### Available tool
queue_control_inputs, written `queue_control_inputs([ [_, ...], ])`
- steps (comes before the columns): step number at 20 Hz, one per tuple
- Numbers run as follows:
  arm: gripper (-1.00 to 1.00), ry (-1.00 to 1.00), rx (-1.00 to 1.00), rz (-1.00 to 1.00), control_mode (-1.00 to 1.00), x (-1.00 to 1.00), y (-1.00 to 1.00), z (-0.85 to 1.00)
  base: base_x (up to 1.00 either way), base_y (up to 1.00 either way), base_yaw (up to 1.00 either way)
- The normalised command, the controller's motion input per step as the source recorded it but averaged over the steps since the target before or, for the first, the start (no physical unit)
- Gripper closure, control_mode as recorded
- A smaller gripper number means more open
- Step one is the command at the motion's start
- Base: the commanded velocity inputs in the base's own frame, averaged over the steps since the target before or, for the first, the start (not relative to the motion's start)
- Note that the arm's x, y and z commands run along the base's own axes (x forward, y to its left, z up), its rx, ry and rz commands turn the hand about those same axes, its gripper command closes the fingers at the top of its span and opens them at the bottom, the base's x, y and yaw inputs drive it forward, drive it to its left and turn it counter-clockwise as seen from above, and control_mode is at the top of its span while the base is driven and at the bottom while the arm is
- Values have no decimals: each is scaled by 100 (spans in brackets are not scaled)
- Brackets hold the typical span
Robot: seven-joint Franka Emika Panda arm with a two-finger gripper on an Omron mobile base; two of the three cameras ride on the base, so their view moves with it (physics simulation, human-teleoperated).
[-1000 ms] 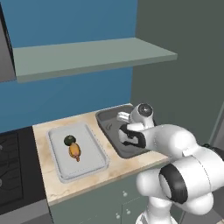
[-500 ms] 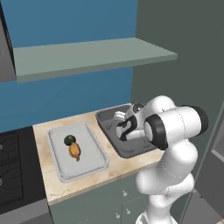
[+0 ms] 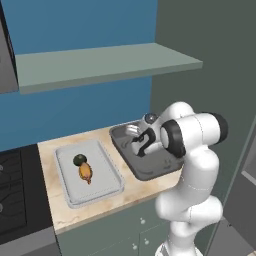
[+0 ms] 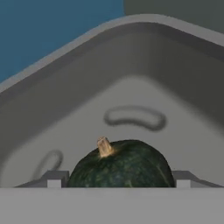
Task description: Place one squash and one chicken drumstick in each tupperware on the nearby counter, to pack two identical lunches.
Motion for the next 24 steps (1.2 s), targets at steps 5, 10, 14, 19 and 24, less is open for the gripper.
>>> queue_control_inputs([
  [5,-100,16,0,-13,-100,0,34,0,0,0,0],
  [10,-100,11,0,-14,-100,6,21,0,0,0,0],
  [14,-100,2,0,-16,-100,-12,-1,6,0,0,0],
  [19,-100,0,0,-12,-100,-97,-3,16,0,0,0],
  [24,-100,0,0,-9,-100,-99,-23,48,0,0,0],
])
